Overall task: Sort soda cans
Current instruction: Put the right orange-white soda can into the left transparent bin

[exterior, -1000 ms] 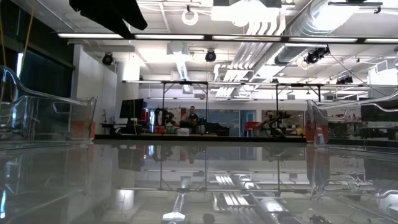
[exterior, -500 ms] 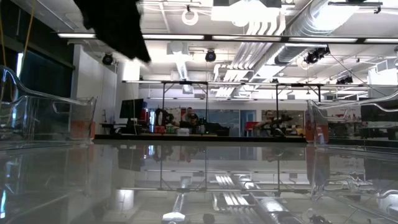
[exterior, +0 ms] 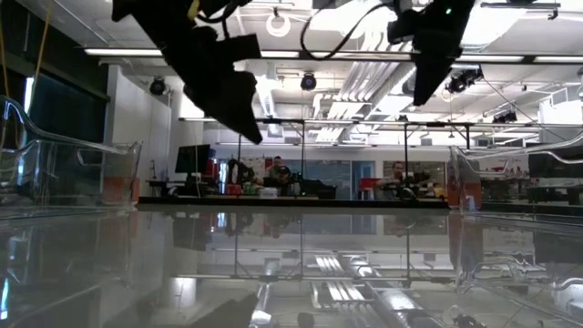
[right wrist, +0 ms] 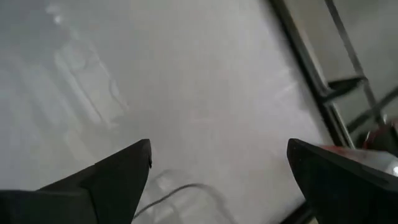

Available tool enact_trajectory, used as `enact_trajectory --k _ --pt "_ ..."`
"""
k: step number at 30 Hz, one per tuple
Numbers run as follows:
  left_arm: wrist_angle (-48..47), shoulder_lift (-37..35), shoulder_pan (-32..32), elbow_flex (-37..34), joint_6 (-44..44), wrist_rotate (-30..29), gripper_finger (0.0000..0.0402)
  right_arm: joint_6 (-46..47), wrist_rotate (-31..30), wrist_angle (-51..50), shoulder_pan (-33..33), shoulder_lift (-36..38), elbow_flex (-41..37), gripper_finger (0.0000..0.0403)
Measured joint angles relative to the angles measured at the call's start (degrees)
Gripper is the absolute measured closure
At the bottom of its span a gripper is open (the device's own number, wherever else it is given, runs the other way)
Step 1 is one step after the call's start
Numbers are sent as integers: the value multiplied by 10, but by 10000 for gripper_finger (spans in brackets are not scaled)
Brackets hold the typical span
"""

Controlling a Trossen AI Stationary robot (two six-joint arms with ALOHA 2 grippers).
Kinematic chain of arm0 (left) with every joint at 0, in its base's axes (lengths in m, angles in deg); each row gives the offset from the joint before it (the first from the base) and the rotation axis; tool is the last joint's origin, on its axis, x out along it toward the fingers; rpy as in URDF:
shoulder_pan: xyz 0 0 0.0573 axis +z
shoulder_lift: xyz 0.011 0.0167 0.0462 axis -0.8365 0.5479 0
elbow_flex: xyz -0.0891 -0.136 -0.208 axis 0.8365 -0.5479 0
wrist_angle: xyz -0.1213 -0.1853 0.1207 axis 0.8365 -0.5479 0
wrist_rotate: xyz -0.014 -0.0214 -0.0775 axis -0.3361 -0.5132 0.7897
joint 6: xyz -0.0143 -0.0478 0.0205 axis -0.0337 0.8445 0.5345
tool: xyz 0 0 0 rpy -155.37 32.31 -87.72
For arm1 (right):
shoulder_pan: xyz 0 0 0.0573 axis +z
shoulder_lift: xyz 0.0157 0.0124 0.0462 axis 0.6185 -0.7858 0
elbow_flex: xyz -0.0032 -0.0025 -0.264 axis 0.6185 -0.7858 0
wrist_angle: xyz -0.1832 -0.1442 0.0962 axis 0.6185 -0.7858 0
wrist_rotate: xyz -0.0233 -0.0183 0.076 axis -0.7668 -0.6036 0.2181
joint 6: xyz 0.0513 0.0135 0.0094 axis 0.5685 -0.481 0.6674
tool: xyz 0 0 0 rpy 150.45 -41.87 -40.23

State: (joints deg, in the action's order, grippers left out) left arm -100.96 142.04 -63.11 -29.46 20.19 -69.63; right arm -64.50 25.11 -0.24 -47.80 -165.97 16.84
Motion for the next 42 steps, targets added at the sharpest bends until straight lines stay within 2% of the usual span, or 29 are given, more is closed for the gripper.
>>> enact_trajectory --k 7,12,16,20,24,26,29,36,42 --pt "27 -51 15 0 -57 3 57 10 69 -32 -209 7 30 34" --pt "38 -73 16 0 -79 -9 57 -20 78 -100 -357 5 26 34" --pt "50 -77 14 0 -86 -11 58 -35 86 -70 -450 3 26 34" --pt "62 -74 14 0 -90 -10 58 -9 110 -17 -467 -13 29 34" --pt "74 -74 14 0 -97 -8 58 28 96 21 -472 -64 26 34" --pt "79 -74 14 0 -105 -7 58 18 74 40 -471 -96 26 34" --pt "83 -74 14 0 -111 -4 58 -13 31 26 -477 -143 36 34" --pt "86 -74 14 0 -107 7 58 -30 70 -2 -526 -224 102 47" --pt "87 -74 14 0 -105 7 58 -35 49 -37 -531 -266 136 52"
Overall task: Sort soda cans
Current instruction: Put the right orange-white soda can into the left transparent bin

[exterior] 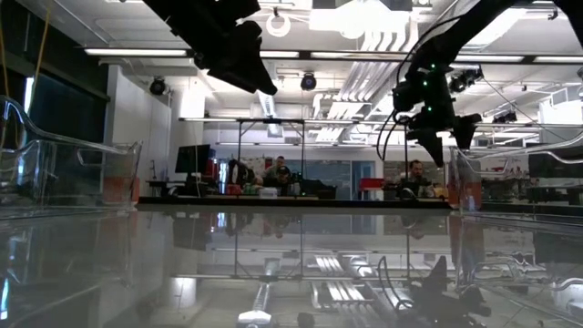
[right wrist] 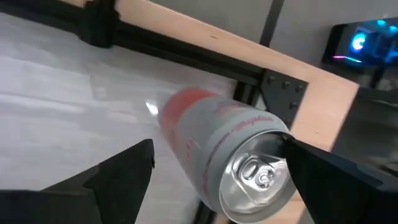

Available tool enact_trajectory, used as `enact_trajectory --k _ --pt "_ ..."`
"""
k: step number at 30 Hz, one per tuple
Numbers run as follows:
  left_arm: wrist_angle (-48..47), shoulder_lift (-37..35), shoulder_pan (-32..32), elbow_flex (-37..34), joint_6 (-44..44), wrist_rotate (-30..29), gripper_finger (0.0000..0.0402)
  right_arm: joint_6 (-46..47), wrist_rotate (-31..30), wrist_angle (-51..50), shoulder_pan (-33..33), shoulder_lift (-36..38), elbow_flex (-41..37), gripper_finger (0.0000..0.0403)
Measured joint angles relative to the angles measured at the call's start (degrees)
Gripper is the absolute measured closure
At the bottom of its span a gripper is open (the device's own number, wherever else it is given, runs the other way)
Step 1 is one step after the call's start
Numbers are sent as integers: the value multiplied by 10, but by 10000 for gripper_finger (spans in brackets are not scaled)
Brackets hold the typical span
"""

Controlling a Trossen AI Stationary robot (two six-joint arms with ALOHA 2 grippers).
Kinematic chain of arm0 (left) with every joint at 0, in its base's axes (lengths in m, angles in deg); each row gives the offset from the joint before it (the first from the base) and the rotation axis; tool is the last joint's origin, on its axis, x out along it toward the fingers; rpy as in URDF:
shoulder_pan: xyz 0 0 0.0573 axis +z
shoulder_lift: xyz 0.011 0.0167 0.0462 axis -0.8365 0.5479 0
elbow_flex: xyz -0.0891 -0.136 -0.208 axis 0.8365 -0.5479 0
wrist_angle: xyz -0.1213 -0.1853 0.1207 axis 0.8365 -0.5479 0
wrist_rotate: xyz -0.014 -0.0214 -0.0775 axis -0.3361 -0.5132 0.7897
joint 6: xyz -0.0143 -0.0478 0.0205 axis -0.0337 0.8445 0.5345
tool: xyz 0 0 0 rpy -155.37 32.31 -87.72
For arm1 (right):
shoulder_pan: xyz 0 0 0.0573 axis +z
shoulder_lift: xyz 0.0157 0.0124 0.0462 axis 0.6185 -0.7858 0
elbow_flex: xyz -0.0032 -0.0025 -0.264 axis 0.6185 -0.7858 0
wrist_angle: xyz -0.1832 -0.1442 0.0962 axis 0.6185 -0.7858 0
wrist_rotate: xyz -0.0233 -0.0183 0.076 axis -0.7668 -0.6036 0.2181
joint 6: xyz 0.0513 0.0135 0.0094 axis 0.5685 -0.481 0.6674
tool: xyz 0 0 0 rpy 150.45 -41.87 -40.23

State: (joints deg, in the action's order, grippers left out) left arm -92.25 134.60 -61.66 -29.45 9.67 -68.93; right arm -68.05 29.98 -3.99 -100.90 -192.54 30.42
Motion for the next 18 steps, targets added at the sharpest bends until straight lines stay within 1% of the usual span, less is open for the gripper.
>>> enact_trajectory --k 2,6,10,15,18 --pt "0 0 0 0 0 0 58 -5 -11 -13 1 -5 6 52" --pt "0 0 0 0 0 0 58 -5 4 -36 13 -2 21 52" --pt "0 0 0 0 -1 0 58 -4 -1 -61 19 -1 40 52" --pt "0 0 0 0 -2 0 58 11 -11 -68 18 0 48 52" --pt "-1 0 0 0 -3 2 58 29 4 -71 10 -5 48 52"
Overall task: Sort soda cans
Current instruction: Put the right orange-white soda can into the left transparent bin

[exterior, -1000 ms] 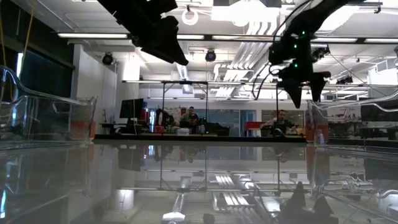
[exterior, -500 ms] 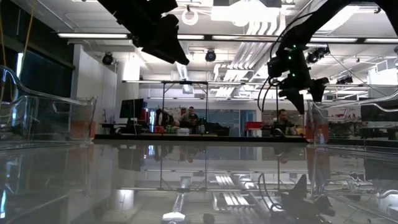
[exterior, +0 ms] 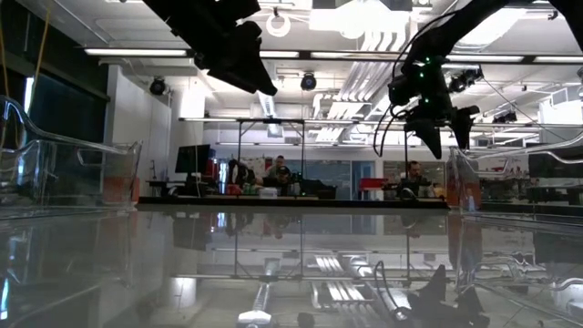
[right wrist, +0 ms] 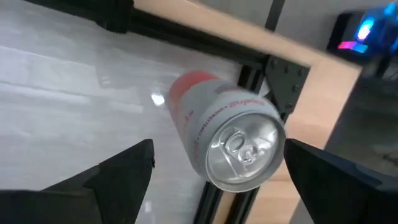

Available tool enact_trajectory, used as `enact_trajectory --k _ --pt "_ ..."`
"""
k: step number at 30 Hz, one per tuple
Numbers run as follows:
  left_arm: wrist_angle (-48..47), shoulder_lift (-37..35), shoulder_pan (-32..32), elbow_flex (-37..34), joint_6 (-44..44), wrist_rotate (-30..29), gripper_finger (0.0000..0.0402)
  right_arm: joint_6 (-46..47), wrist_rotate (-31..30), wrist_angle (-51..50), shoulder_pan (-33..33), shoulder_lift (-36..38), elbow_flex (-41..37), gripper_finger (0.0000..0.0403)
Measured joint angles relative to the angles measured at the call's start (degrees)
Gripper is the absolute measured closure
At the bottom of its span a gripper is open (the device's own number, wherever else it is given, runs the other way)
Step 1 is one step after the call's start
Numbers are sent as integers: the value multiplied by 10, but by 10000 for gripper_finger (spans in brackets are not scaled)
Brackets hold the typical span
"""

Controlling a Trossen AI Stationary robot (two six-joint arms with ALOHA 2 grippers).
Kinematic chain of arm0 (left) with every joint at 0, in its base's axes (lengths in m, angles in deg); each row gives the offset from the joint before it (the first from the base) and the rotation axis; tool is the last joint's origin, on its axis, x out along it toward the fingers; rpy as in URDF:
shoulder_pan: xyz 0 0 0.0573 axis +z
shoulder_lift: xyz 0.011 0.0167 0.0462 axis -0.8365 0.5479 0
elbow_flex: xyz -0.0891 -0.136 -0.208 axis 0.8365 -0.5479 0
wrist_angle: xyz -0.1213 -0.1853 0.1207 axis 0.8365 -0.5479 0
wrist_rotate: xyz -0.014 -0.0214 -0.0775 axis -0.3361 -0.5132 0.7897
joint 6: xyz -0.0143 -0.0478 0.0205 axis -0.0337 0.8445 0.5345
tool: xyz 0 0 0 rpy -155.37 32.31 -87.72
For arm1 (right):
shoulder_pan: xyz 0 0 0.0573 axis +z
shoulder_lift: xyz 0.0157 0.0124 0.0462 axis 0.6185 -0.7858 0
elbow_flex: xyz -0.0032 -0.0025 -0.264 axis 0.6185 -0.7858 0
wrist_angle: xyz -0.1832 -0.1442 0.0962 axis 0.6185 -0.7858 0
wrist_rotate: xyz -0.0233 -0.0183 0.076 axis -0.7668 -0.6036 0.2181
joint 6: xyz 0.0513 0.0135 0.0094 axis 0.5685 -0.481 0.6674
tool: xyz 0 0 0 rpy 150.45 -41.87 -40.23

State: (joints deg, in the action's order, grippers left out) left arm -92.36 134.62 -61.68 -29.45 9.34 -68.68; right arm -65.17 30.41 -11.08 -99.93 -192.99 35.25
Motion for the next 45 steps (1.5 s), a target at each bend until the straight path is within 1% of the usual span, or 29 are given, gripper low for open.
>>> enact_trajectory --k 2,4,8,12,23,31,34,36,39,45 --pt "0 0 0 0 -2 9 58 16 13 -1 -7 -9 -2 52" --pt "0 0 0 0 -3 19 58 34 9 -2 -10 -18 -5 52" --pt "0 0 0 0 -3 31 58 57 -28 -12 -5 -41 -4 52" --pt "0 0 0 0 -3 31 58 60 -47 -20 -4 -54 -4 52" --pt "0 0 0 0 -3 31 58 55 -23 -41 16 -43 -3 52" --pt "-4 0 0 0 -3 32 58 109 -21 -56 19 -42 -4 52" --pt "-5 0 0 0 -8 32 58 128 -27 -83 22 -42 -4 52" --pt "-5 0 0 0 -12 32 58 141 -46 -112 25 -42 2 52" --pt "-5 0 0 0 -16 32 58 155 -73 -123 30 -42 15 52" --pt "-7 0 0 0 -29 32 58 150 -73 -125 27 -42 21 52"
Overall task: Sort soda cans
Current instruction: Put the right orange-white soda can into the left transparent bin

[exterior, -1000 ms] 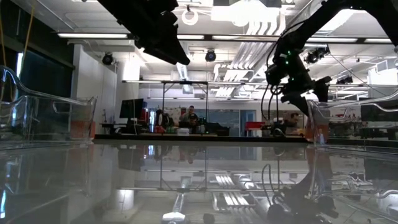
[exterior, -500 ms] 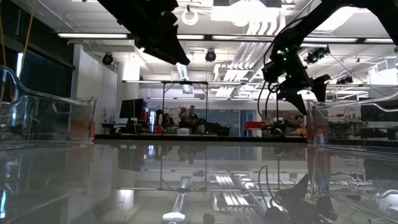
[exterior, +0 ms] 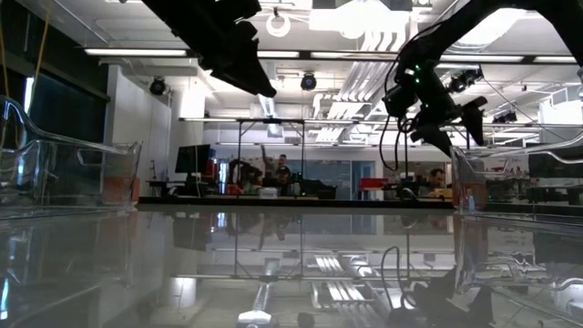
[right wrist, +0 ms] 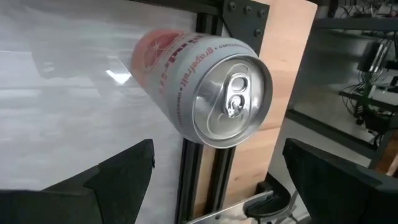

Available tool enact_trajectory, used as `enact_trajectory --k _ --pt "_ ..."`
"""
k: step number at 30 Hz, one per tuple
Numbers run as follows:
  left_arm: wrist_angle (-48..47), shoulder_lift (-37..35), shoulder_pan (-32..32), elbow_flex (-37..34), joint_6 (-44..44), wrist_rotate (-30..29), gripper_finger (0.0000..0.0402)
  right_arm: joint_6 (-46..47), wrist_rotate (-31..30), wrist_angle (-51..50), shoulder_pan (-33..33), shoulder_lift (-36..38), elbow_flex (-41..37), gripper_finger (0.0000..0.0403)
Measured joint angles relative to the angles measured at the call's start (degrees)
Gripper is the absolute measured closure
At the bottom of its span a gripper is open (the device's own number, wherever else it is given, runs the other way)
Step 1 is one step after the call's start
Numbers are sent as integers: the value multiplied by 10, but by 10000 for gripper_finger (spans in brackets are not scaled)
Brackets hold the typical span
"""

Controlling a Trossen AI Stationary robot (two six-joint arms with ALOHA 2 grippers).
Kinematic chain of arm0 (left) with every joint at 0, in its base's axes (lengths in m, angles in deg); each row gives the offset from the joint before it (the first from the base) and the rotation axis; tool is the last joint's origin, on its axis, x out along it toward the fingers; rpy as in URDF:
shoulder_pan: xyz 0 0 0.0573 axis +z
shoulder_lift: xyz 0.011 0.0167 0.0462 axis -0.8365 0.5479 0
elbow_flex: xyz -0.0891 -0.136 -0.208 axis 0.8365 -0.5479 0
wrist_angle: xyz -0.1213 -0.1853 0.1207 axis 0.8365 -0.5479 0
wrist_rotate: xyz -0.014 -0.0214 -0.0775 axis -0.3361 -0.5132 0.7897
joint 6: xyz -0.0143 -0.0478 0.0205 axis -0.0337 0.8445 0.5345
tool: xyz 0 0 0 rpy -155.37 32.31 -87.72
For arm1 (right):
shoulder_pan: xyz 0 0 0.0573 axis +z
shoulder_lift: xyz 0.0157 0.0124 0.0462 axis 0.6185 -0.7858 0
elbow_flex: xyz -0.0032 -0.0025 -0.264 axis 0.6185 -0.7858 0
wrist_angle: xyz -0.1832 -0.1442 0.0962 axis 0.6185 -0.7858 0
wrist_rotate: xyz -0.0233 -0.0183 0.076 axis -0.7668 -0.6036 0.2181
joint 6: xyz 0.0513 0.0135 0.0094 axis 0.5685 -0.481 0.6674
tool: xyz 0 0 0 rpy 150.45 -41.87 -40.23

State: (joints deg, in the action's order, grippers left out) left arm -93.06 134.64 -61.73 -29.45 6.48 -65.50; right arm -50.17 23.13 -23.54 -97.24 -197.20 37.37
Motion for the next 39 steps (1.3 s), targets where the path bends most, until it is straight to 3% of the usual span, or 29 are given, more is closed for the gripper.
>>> enact_trajectory --k 28,39 --pt "-6 0 -9 0 11 14 58 57 -13 53 -14 1 -24 52" --pt "-5 0 -26 0 16 14 58 85 -13 92 -12 1 -66 52"
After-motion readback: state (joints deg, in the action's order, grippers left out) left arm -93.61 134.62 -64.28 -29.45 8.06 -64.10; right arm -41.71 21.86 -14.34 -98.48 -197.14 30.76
